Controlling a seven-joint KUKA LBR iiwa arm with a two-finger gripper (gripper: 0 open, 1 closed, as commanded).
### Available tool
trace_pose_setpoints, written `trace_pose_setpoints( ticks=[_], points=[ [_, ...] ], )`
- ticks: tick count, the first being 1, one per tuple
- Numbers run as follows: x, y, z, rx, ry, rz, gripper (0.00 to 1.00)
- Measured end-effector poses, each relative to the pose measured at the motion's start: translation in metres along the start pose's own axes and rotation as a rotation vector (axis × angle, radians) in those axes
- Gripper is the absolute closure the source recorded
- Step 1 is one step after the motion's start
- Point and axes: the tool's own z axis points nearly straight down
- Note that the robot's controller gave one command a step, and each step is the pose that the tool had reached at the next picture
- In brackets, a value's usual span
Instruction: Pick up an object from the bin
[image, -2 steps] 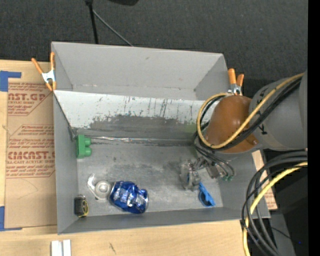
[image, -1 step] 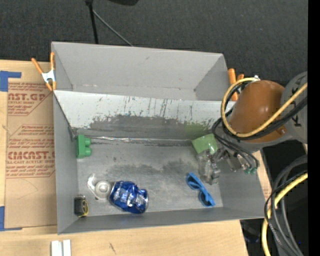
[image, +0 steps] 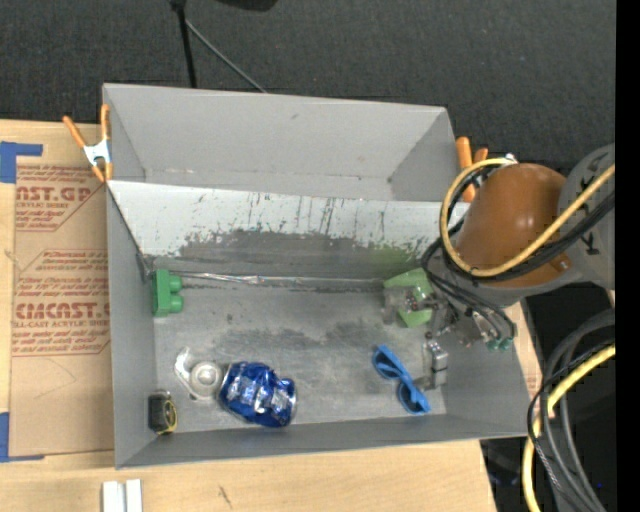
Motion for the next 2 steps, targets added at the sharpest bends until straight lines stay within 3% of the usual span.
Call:
trace_pose_setpoints(
  ticks=[1,2],
  points=[
    [0.015,0.037,0.072,-0.005,0.004,-0.037,0.00],
    [-0.008,-0.034,0.064,0.002,-0.002,-0.392,0.00]
  ],
)
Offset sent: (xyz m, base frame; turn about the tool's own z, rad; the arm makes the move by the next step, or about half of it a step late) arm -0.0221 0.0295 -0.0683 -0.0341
